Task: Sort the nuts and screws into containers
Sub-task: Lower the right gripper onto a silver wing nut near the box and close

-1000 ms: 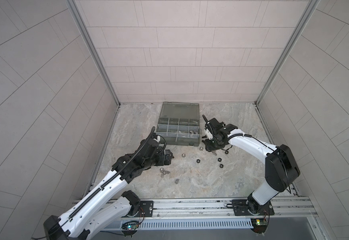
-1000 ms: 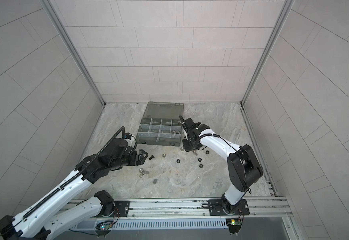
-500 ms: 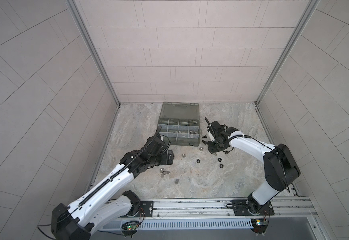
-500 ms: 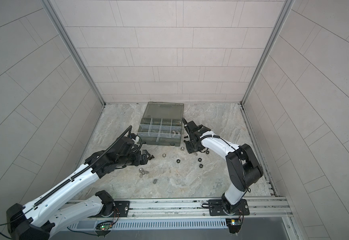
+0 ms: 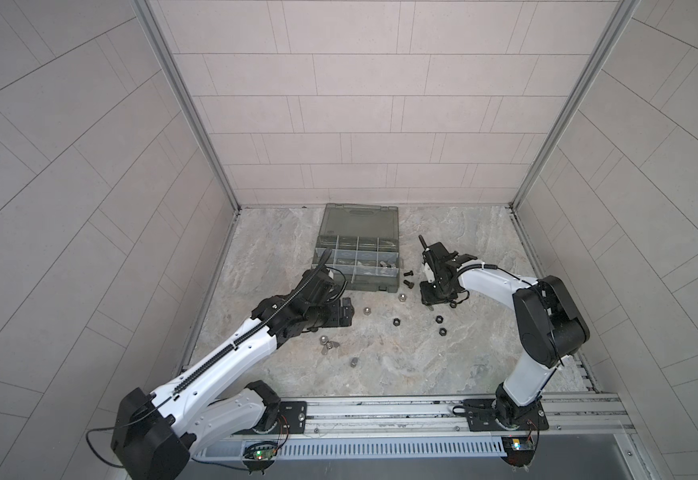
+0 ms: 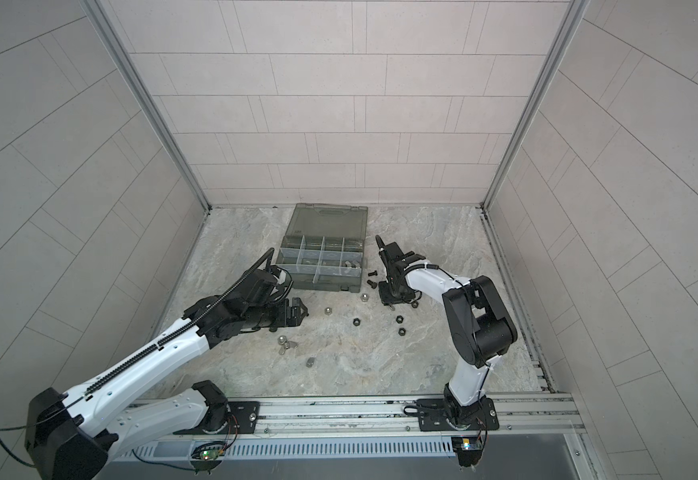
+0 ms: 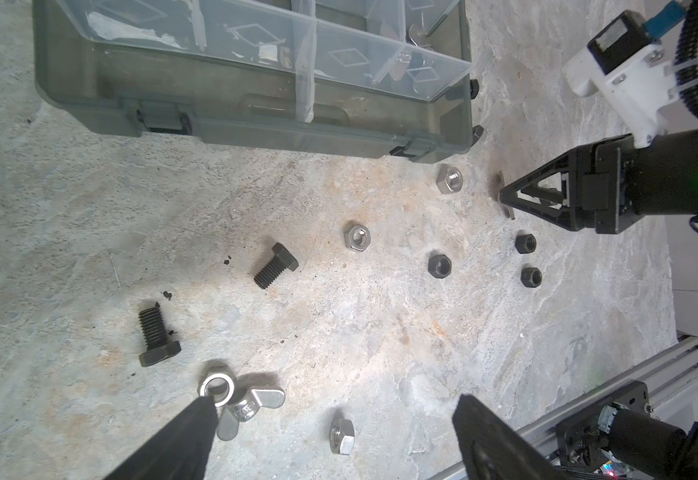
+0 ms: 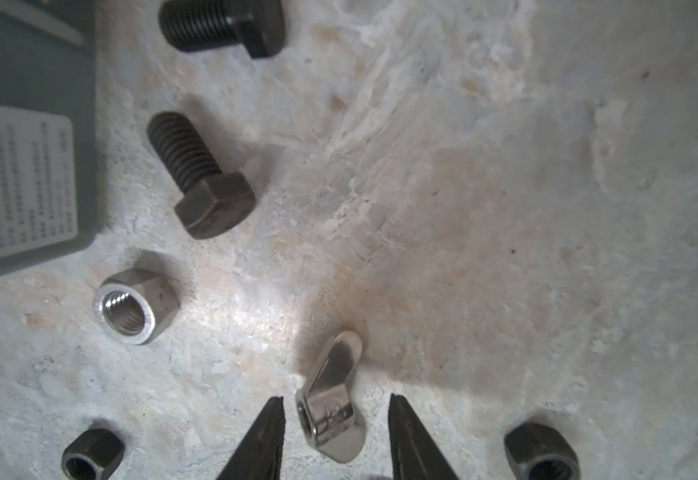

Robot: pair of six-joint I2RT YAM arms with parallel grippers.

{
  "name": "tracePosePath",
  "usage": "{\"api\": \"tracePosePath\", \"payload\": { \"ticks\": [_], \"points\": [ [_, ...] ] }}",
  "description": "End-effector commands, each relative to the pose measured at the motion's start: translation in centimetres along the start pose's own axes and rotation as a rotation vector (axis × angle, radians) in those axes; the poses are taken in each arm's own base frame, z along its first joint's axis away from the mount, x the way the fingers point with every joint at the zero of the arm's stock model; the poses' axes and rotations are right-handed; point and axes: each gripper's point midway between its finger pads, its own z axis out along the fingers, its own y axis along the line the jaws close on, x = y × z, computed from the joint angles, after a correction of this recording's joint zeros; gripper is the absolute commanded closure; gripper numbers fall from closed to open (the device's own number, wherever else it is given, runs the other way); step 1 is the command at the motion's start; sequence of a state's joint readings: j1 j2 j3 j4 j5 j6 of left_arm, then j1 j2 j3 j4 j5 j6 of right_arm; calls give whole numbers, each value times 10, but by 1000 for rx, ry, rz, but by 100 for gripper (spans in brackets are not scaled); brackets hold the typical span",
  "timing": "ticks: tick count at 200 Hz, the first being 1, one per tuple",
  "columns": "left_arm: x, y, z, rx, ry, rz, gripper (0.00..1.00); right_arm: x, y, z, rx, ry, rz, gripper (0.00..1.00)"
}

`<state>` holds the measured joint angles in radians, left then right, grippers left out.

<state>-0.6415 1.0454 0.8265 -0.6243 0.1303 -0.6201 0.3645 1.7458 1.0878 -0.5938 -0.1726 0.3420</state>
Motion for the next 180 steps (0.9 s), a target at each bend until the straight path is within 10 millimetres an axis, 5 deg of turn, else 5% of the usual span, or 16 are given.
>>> {"api": "tracePosePath", "payload": {
  "ticks": [1, 98, 180],
  "points": [
    [-12, -7, -6, 17, -30, 12, 5, 0, -1, 8, -17, 16, 23, 60],
    [-12, -5, -7, 4, -35, 16, 5, 2, -3, 12, -16, 36, 43, 86],
    [-14, -3, -15, -4, -50, 29, 5, -26, 16, -44, -50, -72, 27, 89]
  ]
}}
